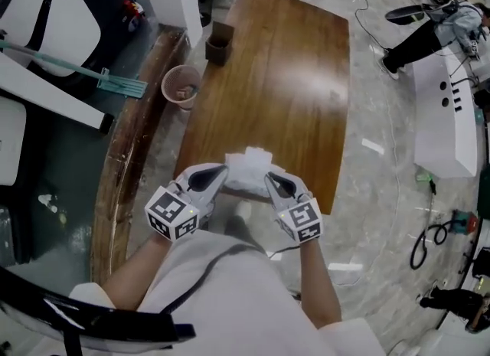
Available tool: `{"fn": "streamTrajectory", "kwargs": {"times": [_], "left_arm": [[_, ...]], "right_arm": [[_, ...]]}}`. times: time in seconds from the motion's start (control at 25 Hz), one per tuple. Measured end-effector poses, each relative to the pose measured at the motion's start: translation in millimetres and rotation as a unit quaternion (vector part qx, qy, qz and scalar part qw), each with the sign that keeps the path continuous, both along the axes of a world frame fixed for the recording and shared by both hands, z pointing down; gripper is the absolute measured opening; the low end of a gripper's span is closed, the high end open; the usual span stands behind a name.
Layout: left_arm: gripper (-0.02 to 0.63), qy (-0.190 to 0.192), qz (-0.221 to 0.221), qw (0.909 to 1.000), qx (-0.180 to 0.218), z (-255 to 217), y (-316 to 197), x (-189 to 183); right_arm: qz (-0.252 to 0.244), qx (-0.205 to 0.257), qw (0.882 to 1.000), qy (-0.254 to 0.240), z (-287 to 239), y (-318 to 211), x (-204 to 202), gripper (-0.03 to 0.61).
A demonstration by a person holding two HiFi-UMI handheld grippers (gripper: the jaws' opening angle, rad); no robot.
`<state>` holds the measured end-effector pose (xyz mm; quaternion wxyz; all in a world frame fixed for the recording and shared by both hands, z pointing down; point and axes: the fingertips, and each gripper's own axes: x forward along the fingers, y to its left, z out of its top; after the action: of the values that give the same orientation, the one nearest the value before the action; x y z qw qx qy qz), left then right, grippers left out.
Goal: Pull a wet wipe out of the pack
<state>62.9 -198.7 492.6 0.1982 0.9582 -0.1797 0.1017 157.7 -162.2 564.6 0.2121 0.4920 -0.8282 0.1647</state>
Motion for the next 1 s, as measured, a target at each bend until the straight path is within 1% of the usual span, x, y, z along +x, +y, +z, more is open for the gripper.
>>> {"fn": "streamTrajectory", "kwargs": {"times": [0.16,0.32,0.64,1.0], "left_arm": [[0.005,-0.011,-0.032,0.9994,0.001,8,0,-2],[0.005,-0.038,-0.039,0.9985,0.006,22,6,0],[0.005,-0.051,-0.066,0.9964,-0.012,36,15,-1],[0.006,-0.065,-0.071,0.9952,-0.016,49,22,8]], "right_arm": [[-0.053,-0.025,0.998,0.008,24,-4,-5,0.041],[-0.092,-0.048,0.994,0.027,46,-5,-6,0.068],[-0.134,-0.076,0.987,0.046,73,-10,-6,0.126],[-0.166,-0.097,0.979,0.067,92,-13,-7,0.158]]}}
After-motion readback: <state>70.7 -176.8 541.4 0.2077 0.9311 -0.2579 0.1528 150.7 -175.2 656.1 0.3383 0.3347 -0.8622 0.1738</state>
